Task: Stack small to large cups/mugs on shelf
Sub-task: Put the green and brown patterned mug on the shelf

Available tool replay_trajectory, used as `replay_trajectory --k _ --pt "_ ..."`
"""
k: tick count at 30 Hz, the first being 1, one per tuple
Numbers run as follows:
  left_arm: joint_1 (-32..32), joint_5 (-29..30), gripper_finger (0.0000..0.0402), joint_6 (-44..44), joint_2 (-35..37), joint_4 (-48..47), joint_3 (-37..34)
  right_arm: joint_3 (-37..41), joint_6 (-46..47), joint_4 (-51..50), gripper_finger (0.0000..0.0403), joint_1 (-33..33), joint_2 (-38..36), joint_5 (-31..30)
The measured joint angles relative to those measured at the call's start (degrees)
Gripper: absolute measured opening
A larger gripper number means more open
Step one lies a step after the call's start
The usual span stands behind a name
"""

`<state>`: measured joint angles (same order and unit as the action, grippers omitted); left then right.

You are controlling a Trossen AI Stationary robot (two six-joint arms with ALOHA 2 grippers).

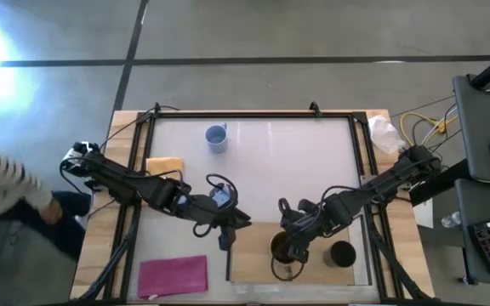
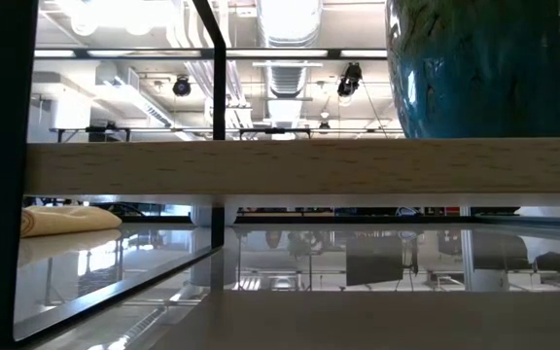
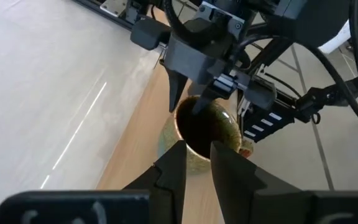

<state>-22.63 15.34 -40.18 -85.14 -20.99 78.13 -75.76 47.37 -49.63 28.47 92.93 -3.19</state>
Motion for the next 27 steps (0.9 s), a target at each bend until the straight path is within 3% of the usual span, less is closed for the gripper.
replay_trajectory --k 11,27 --pt "0.0 0.0 0.0059 -0.5 0.0 1.2 -2.4 -1.8 2.4 -2.5 0.0033 0.0 0.6 0.4" --pt "0.0 -0.1 0.0059 0.0 0.0 1.6 -2.8 -2.0 16.1 -4.2 0.0031 4.6 0.2 -0.8"
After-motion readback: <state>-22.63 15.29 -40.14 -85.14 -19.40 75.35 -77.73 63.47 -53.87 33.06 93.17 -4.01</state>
